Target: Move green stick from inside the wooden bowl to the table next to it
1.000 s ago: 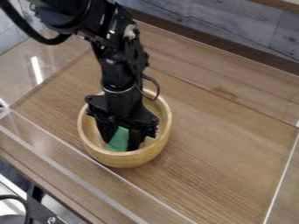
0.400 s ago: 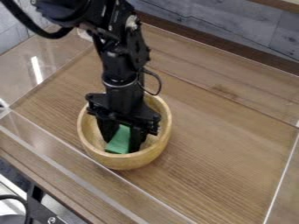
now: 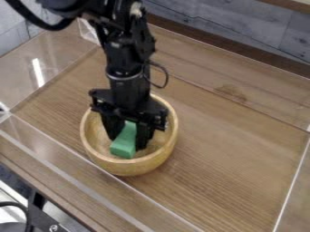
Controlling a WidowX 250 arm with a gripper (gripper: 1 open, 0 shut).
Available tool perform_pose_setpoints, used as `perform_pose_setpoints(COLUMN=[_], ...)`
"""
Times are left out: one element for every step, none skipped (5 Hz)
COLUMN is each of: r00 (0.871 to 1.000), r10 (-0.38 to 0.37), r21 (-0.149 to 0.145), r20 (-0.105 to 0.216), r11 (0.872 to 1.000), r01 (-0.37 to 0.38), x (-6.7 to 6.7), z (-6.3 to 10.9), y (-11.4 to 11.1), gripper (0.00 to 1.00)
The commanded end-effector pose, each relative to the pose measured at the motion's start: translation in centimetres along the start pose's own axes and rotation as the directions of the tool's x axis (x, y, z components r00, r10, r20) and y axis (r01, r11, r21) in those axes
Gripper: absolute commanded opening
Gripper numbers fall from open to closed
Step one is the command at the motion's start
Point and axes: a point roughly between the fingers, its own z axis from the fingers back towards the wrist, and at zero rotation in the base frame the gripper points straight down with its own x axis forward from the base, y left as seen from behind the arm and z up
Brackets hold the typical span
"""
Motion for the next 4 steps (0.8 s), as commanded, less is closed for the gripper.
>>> perform_pose_setpoints(r00=[0.998, 0.998, 0.998, 0.997], r10=[0.019, 0.025, 0.03, 0.035], r21=[-0.016, -0.022, -0.028, -0.032], r20=[0.063, 0.063, 0.064, 0.063], r11=[1.0, 0.999, 0.999, 0.999], r01=[-0.018, -0.024, -0.029, -0.033], x=[1.37, 1.5, 1.63, 1.73], z=[2.23, 2.54, 2.85, 3.02], y=[0.06, 0.02, -0.09, -0.15], gripper=[0.0, 0.0, 0.0, 0.0])
